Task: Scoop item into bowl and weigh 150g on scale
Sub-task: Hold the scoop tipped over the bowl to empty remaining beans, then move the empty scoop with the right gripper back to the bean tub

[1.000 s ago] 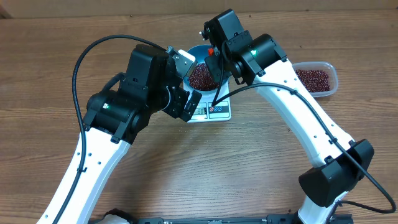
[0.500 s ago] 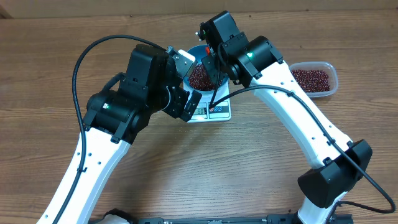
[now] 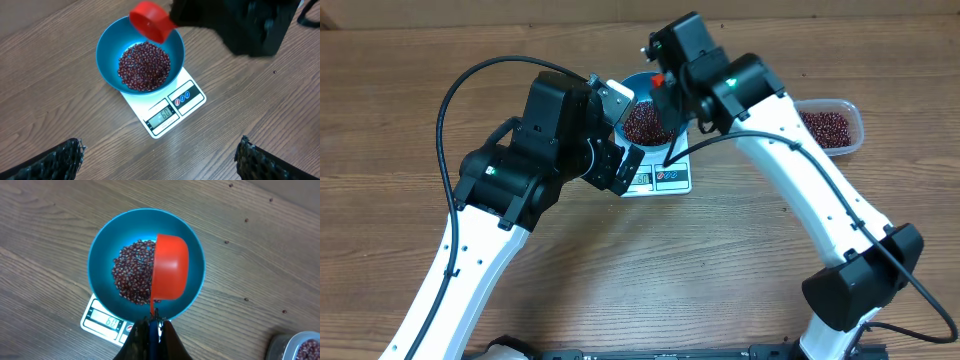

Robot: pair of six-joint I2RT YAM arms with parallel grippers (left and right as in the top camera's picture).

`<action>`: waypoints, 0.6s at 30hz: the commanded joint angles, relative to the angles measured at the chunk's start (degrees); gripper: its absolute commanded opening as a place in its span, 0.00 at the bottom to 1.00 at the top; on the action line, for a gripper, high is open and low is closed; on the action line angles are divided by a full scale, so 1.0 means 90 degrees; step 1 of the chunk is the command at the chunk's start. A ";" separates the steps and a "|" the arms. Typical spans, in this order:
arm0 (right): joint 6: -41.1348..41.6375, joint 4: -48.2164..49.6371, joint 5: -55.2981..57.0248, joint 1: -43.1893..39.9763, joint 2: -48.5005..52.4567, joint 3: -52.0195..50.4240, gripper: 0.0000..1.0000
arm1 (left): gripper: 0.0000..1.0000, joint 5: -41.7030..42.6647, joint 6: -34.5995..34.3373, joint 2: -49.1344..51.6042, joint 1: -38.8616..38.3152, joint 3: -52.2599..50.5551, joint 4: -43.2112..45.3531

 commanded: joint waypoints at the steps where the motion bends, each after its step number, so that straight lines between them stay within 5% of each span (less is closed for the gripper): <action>1: 0.0007 -0.0036 -0.0554 -0.0491 -0.0515 0.0206 0.04 | 0.99 0.0049 -0.0066 0.0044 0.0029 0.0044 0.0000; 18: -0.0068 -0.1064 -0.1219 -0.3750 -0.1115 -0.0095 0.04 | 0.99 0.0049 -0.0066 0.0044 0.0029 0.0044 0.0002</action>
